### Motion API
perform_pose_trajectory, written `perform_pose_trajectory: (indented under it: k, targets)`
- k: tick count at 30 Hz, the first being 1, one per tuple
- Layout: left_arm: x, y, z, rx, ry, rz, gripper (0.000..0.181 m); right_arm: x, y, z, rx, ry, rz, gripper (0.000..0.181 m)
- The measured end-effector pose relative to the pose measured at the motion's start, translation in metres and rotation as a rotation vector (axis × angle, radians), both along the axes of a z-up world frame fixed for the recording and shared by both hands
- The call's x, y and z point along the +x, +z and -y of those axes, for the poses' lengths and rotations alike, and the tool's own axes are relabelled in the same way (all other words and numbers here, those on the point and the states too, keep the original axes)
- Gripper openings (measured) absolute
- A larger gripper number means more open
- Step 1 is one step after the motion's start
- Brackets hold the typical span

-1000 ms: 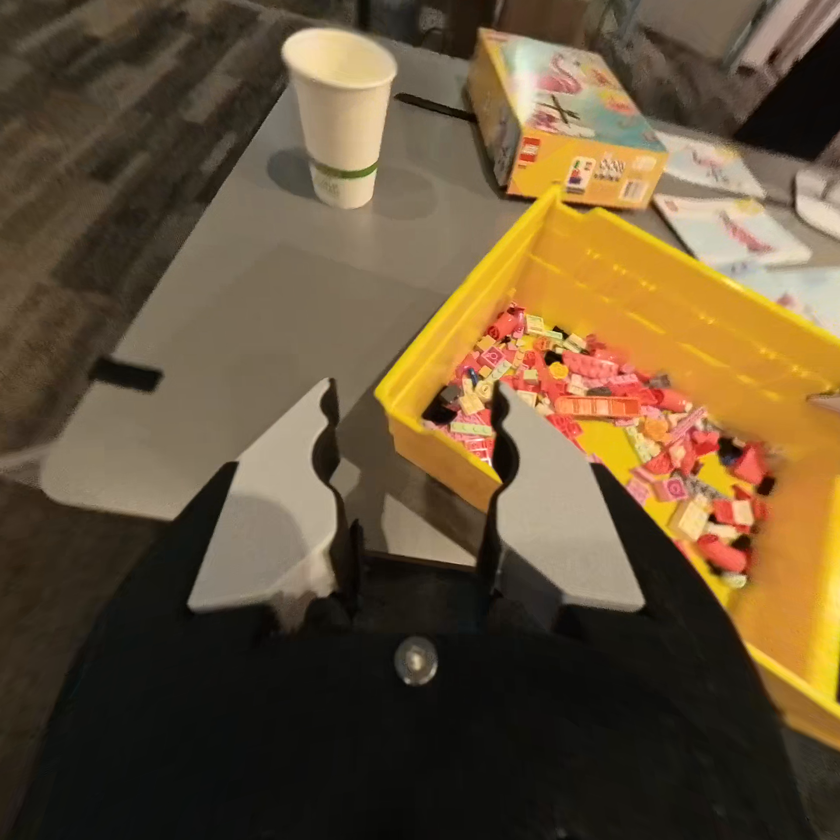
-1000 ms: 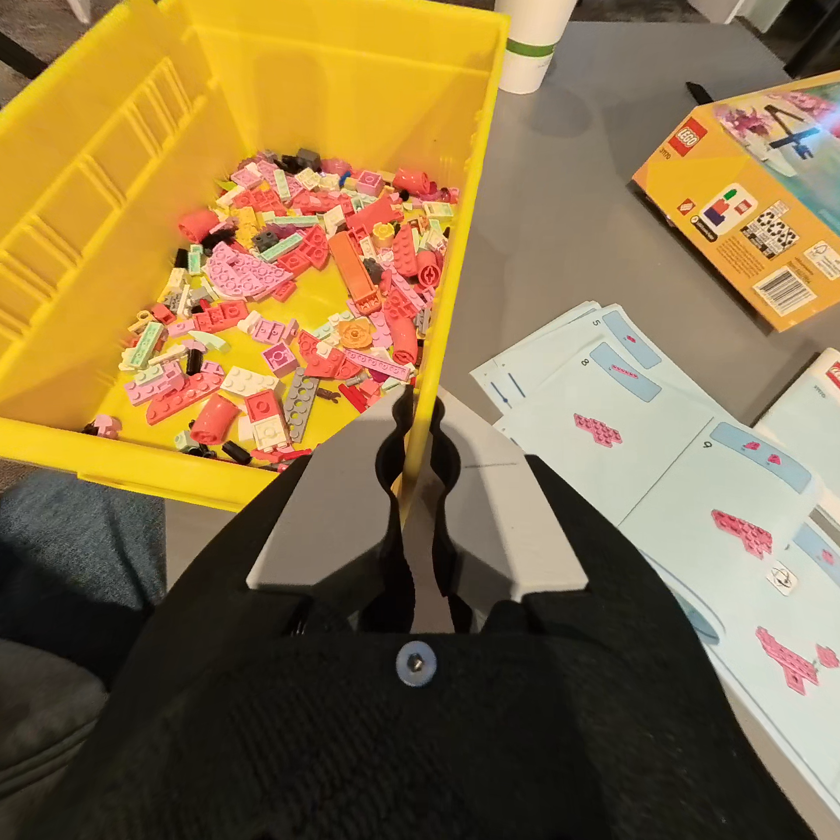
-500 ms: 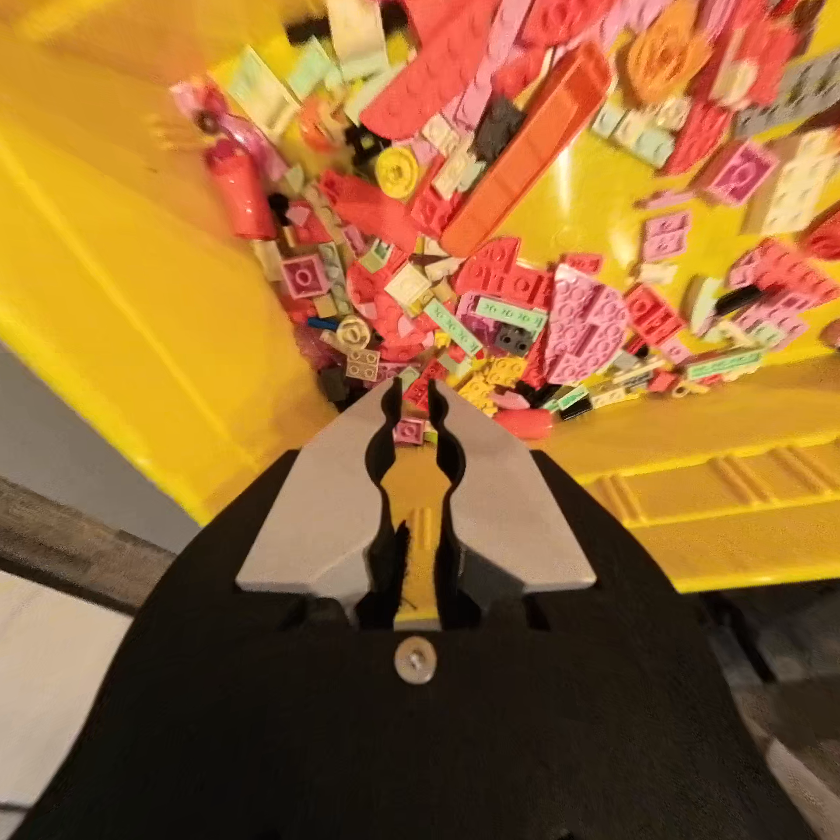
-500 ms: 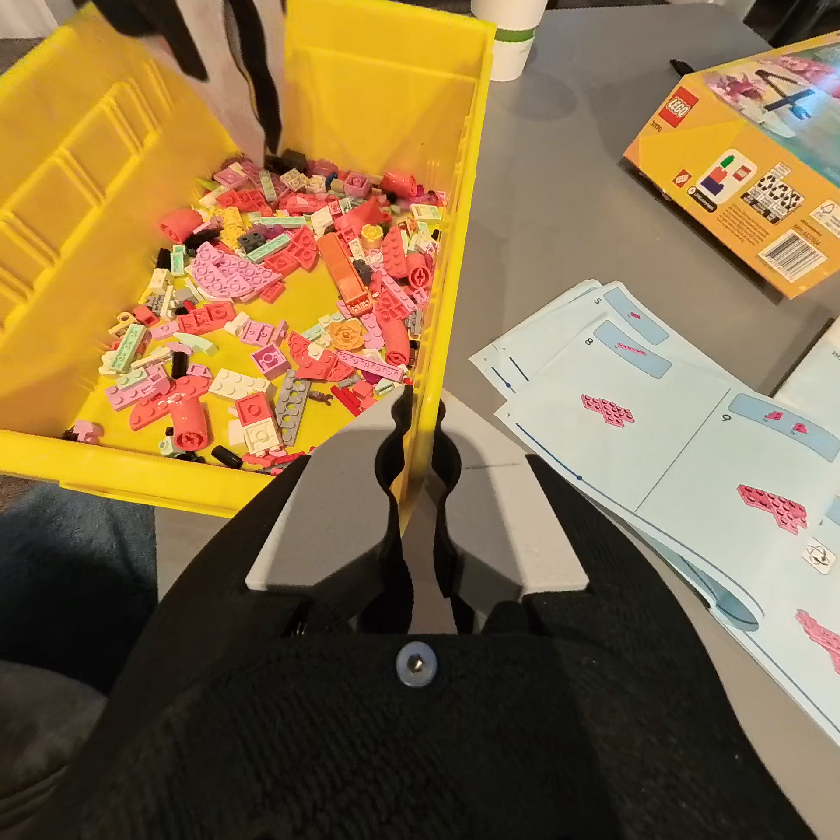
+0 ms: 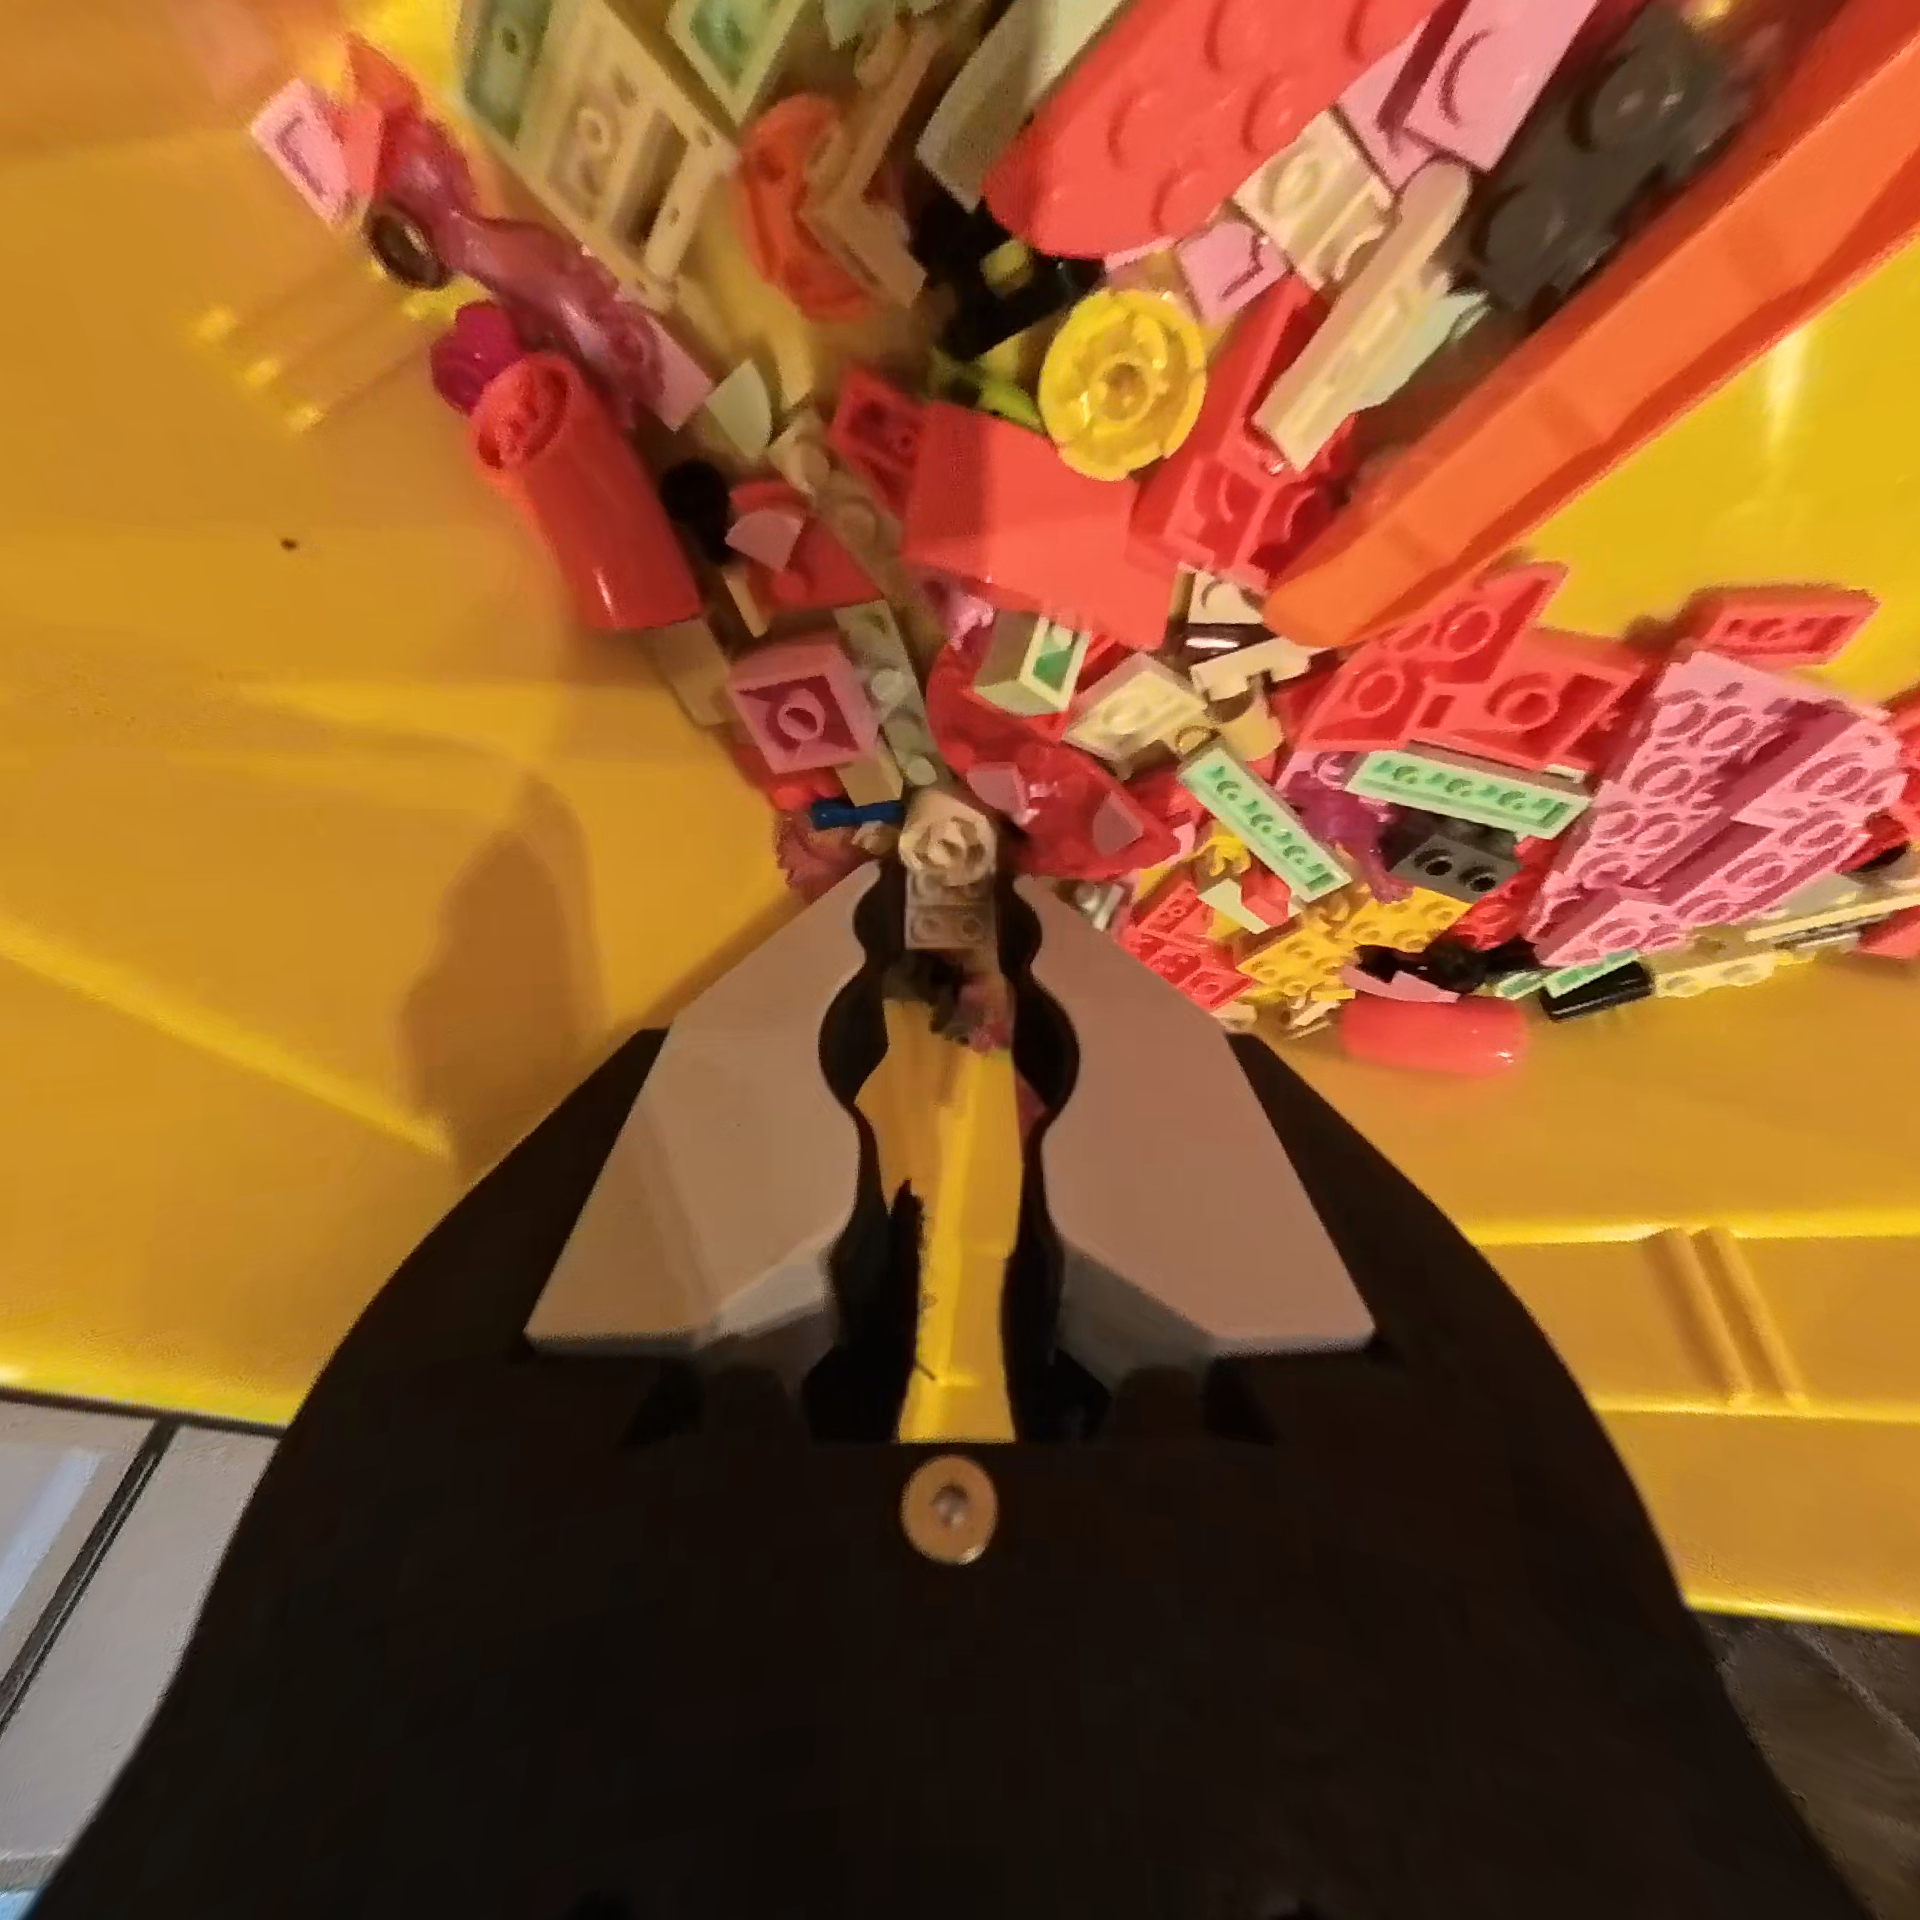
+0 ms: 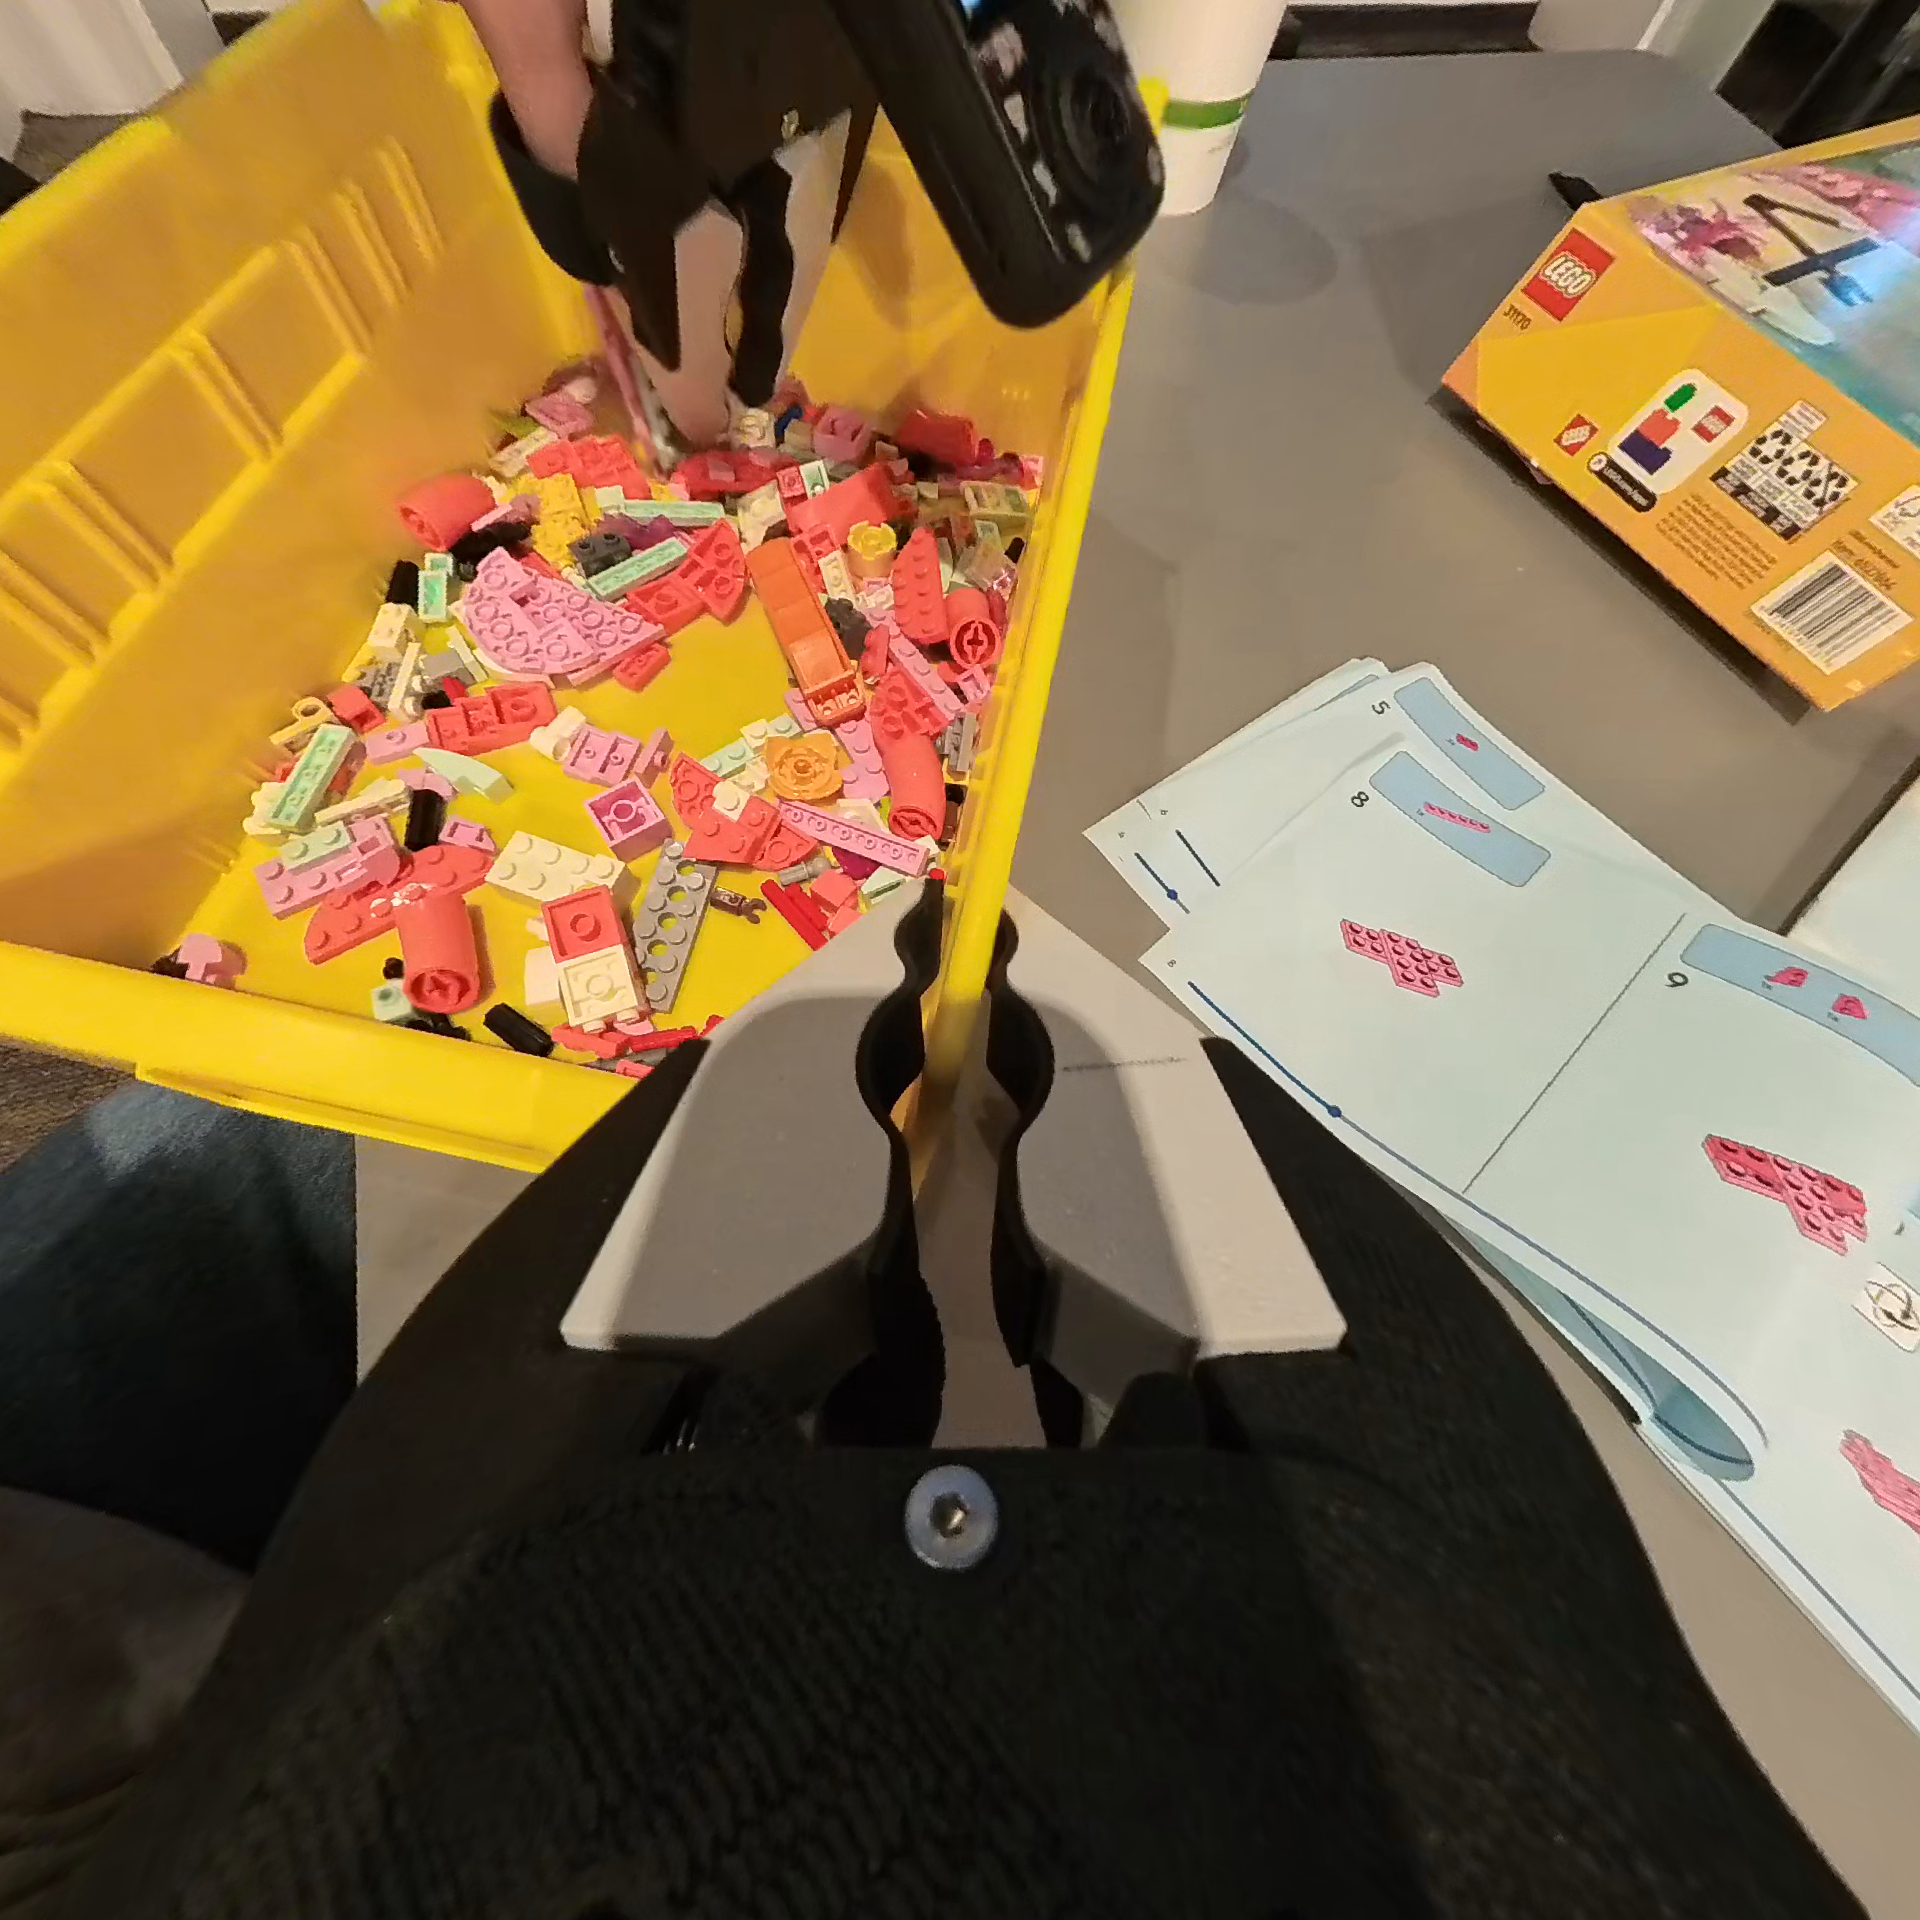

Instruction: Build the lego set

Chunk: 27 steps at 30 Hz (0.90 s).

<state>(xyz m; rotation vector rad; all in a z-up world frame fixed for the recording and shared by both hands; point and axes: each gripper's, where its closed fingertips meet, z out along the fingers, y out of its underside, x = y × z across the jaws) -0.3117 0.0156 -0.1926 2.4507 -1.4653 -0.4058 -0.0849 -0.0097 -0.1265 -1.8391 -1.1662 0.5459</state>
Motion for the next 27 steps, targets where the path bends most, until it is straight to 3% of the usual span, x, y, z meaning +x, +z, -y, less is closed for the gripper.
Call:
perform_pose_trajectory:
  k: [5,10,15,21,23,27]
  targets:
    - [-0.007,0.008,0.009,-0.051,0.080,0.030,0.016,-0.002,0.000,-0.002,-0.007,-0.024,-0.029,0.003]
    - [0.003,0.048,-0.013,0.169,0.097,0.287,0.016,-0.017,0.002,-0.016,-0.008,-0.074,-0.056,0.004]
    - [0.034,0.117,-0.025,0.368,0.145,0.799,0.016,-0.062,0.004,-0.048,0.011,-0.070,-0.050,0.004]
    - [0.077,0.210,-0.002,0.269,0.235,1.534,0.016,-0.101,0.003,-0.087,0.055,-0.121,-0.064,0.005]
    - [0.087,0.233,0.011,0.205,0.216,1.691,0.016,-0.102,0.007,-0.082,0.084,-0.103,-0.063,0.005]
    - [0.119,0.266,0.034,0.122,0.154,1.878,0.016,-0.062,0.056,-0.051,0.177,-0.036,-0.204,0.034]
